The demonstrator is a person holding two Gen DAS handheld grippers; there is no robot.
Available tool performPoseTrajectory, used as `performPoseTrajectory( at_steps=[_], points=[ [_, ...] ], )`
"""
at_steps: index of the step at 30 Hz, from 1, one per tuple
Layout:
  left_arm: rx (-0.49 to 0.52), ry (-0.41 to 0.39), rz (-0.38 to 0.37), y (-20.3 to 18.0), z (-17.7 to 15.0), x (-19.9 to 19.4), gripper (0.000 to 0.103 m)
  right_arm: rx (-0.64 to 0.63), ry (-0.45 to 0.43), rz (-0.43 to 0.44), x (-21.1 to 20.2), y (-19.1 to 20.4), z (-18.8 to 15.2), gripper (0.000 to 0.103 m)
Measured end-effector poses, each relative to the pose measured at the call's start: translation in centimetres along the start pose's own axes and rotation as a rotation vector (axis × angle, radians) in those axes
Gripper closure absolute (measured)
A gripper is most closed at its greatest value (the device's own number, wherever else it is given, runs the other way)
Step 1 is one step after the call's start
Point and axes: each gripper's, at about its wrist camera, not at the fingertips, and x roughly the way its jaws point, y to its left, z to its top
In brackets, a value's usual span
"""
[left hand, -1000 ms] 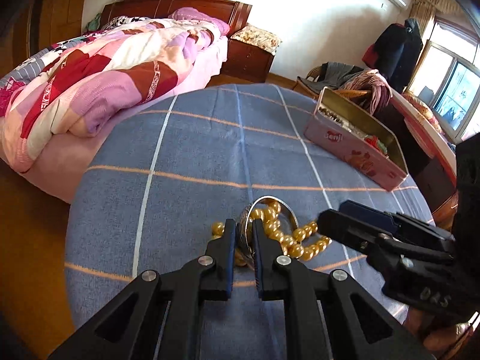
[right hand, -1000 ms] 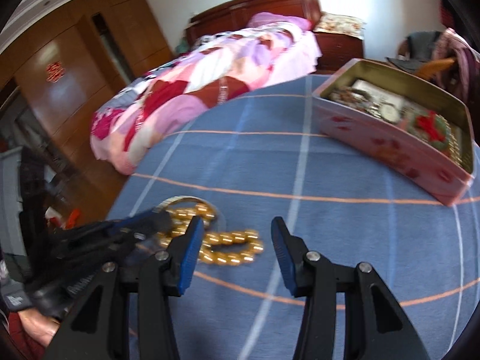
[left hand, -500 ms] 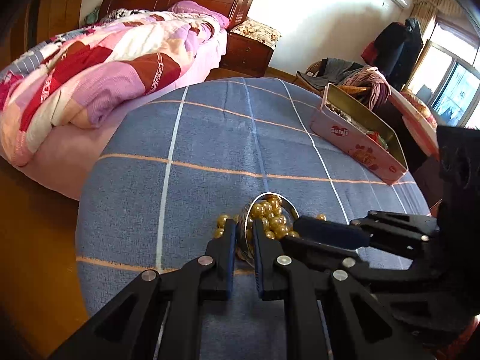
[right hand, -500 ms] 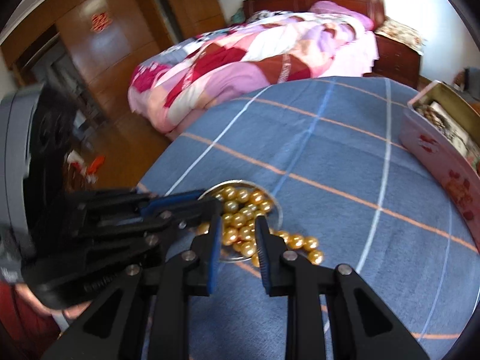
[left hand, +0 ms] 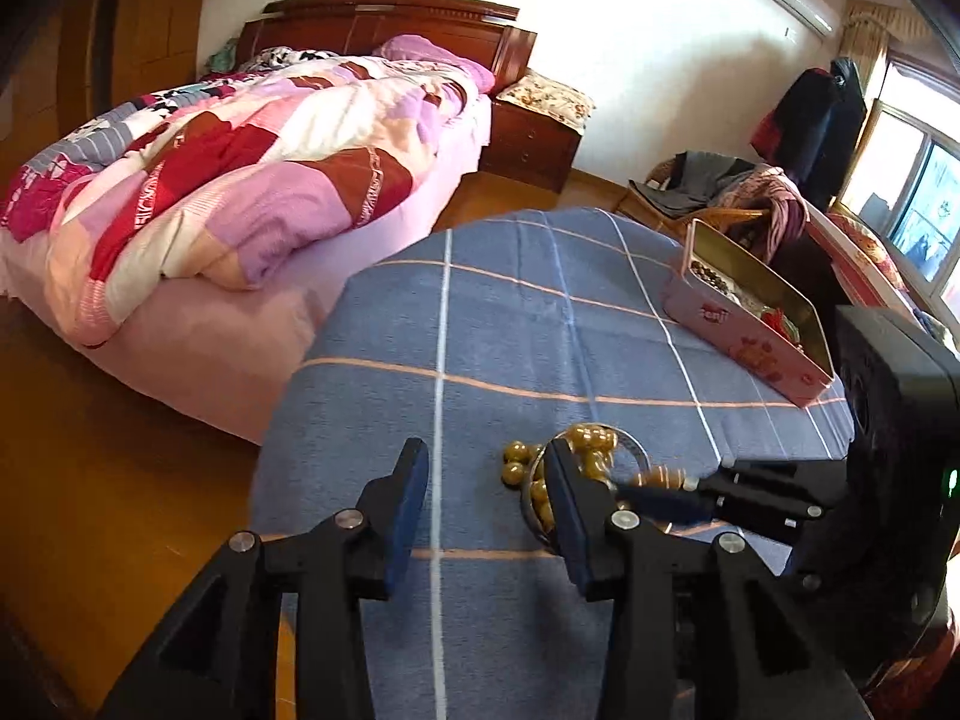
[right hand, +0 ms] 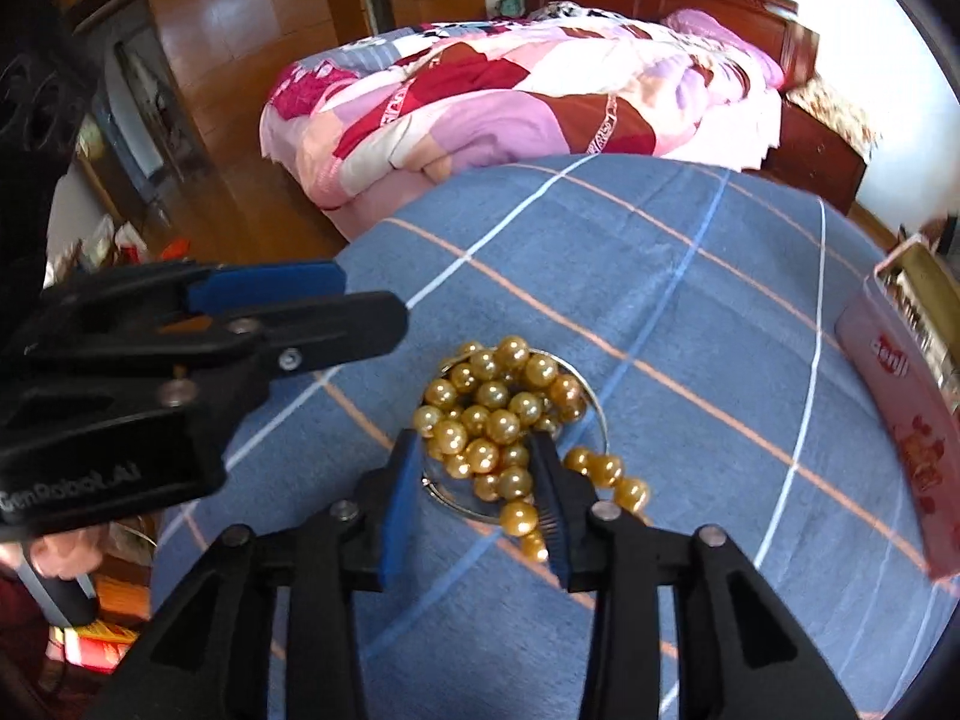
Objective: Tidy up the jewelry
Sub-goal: 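Grasp the gold bead bracelet with the right tool while the left tool holds the bangle, then lift the gold bead bracelet and silver bangle and carry both toward the tin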
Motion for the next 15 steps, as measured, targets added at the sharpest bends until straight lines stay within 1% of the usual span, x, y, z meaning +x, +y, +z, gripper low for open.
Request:
performPoseTrajectory(
  at_steps=[2, 3, 5, 6, 9, 11, 15],
  points=[
    [-0.014, -0.004, 0.007, 0.2, 0.0, -0.1, 0.062, 0.069, -0.005, 0.042, -0.3, -1.1, -0.2, 0.081],
    [-0.023, -0.004, 0.004, 0.4, 0.0, -0.1, 0.062, 0.089, -0.015, 0.044, -0.5, -1.4, -0.3, 0.081],
    [-0.033, -0.006, 0.007, 0.5, 0.0, -0.1, 0.062, 0.116, -0.057, 0.035, -1.7, -1.8, -0.7, 0.085],
    [-0.035, -0.006, 0.008, 0.6, -0.1, -0.2, 0.062, 0.133, -0.077, 0.041, -2.4, -2.0, -0.8, 0.090],
    [-0.029, 0.001, -0.010, 0.0, -0.2, 0.0, 0.062, 0.176, -0.150, 0.055, -5.1, -2.7, -0.8, 0.090],
    [-0.003, 0.009, -0.020, -0.9, -0.3, 0.4, 0.062, 0.180, -0.185, 0.015, -6.7, -3.0, -0.9, 0.090],
    [0.027, 0.051, -0.055, -2.6, -0.7, 1.6, 0.062, 0.259, -0.252, -0.010, -9.5, -4.8, -1.5, 0.090]
  ],
)
